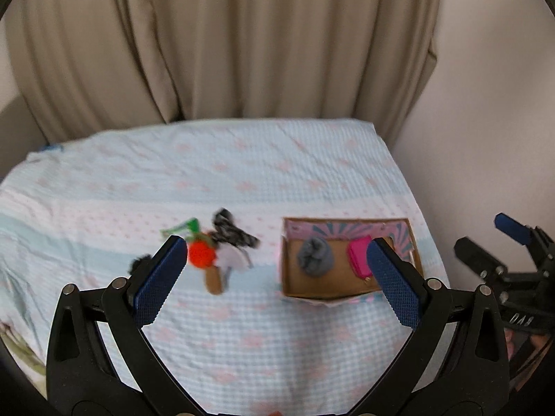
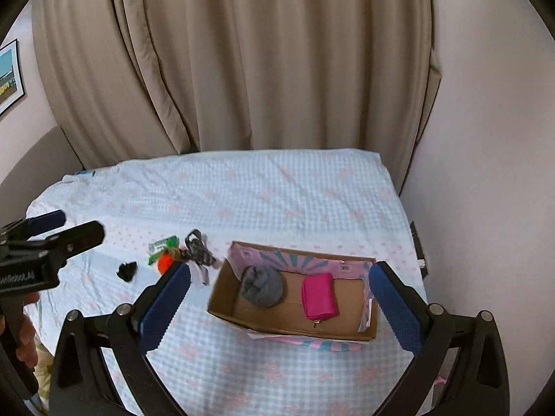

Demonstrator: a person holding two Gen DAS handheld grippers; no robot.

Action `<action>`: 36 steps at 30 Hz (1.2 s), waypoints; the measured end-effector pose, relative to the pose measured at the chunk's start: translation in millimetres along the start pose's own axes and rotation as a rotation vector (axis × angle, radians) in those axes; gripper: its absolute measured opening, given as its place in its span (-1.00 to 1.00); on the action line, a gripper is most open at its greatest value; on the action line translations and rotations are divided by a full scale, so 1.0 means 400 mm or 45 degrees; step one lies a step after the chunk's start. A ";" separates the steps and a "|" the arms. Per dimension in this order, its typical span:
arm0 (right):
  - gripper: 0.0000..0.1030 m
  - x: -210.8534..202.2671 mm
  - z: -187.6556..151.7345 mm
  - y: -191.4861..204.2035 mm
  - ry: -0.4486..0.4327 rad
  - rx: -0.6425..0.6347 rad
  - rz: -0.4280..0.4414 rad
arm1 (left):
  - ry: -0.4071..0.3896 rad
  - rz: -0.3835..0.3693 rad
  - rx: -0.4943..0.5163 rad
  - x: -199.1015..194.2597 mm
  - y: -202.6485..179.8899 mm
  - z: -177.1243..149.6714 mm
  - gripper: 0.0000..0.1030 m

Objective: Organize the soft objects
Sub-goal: 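Withdraw both tools from the box and move back toward the items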

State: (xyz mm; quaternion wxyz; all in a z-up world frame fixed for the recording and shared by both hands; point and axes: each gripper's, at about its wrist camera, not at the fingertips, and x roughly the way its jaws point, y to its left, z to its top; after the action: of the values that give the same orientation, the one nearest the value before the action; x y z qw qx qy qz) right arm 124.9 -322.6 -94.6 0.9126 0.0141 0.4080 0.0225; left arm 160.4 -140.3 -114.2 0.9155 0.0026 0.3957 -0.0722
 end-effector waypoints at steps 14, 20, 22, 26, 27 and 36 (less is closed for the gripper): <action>1.00 -0.212 -0.020 0.195 -0.216 0.098 -0.108 | -0.172 -0.031 -0.036 -0.228 0.252 -0.102 1.00; 1.00 -0.227 -0.022 0.308 -0.250 0.084 -0.112 | -0.193 -0.058 -0.031 -0.260 0.392 -0.110 1.00; 1.00 -0.220 -0.023 0.348 -0.247 0.086 -0.102 | -0.188 -0.075 -0.031 -0.257 0.439 -0.107 1.00; 1.00 -0.188 -0.026 0.427 -0.234 0.101 -0.094 | -0.173 -0.108 -0.032 -0.236 0.532 -0.093 1.00; 1.00 -0.177 -0.026 0.448 -0.234 0.103 -0.097 | -0.170 -0.115 -0.030 -0.229 0.552 -0.089 1.00; 1.00 -0.054 -0.028 0.601 -0.232 0.121 -0.076 | -0.102 -0.201 0.019 -0.094 0.729 -0.041 1.00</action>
State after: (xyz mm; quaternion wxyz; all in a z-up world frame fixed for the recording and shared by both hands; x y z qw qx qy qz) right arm 95.2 -83.5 -75.3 0.9445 0.0474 0.3241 -0.0253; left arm 162.2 154.3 -113.5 0.9221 -0.0245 0.3570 -0.1471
